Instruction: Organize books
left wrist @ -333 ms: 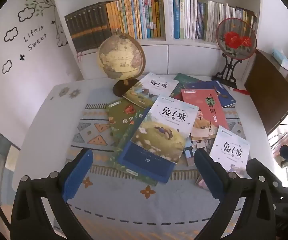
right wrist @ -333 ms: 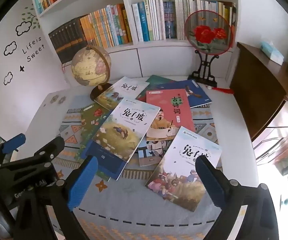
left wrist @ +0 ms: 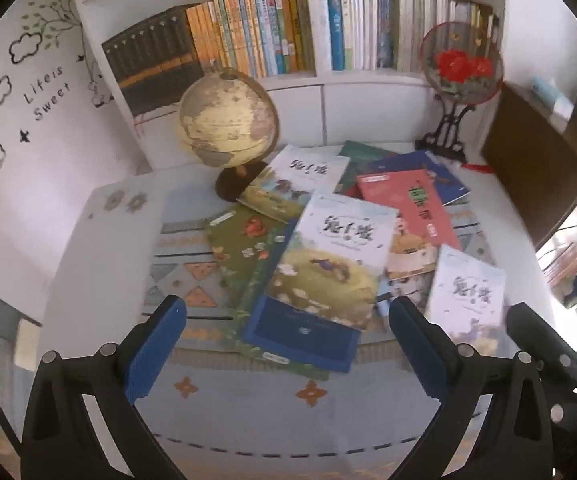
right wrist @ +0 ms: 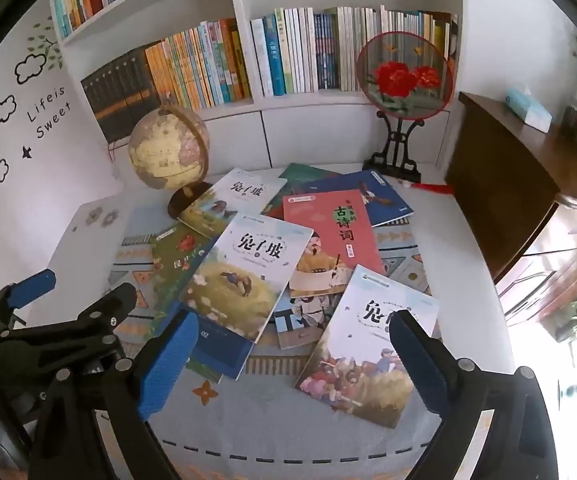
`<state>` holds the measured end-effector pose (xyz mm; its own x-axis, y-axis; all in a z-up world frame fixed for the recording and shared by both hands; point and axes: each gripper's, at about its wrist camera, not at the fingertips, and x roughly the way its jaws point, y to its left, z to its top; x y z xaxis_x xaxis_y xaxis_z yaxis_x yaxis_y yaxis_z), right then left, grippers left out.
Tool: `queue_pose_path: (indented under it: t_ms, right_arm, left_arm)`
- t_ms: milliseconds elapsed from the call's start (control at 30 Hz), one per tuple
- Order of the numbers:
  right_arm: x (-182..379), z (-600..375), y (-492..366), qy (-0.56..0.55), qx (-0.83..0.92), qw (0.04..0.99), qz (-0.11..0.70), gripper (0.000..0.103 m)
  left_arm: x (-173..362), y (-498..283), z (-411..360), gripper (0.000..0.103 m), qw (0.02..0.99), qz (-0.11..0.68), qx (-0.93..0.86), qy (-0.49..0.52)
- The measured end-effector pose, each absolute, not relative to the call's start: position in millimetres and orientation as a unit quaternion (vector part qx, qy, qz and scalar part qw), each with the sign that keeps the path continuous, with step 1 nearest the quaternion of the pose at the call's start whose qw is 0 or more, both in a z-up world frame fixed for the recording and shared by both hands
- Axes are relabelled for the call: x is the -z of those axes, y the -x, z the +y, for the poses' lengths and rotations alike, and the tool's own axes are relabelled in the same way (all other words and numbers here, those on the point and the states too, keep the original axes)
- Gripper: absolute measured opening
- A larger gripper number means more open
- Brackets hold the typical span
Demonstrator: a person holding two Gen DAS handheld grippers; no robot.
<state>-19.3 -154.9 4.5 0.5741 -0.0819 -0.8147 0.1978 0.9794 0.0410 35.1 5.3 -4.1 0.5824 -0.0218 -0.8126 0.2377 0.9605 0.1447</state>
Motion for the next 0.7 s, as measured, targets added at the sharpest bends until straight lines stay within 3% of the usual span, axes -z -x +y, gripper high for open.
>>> queue_pose_path:
  t_ms: [167,433,700]
  right_arm:
    - [-4.5,-143.7,15.6,-0.041,0.098,0.887,0.449,0.09]
    - [-1.2,-147.4,13.0,-0.066,0.096,0.885,0.451,0.089]
    - [4.2,-137.1,8.2,-0.077,0.064,0.89,0.446,0.089]
  left_arm:
    - [2.7,-34.4,-1.7,0.101,0.889,0.415,0.048,-0.188]
    - [2.9,-44.3,18.8,0.099,0.888,0.439,0.122,-0.07]
    - [8.7,-43.7,27.8,0.099,0.892,0.434,0.11,-0.053]
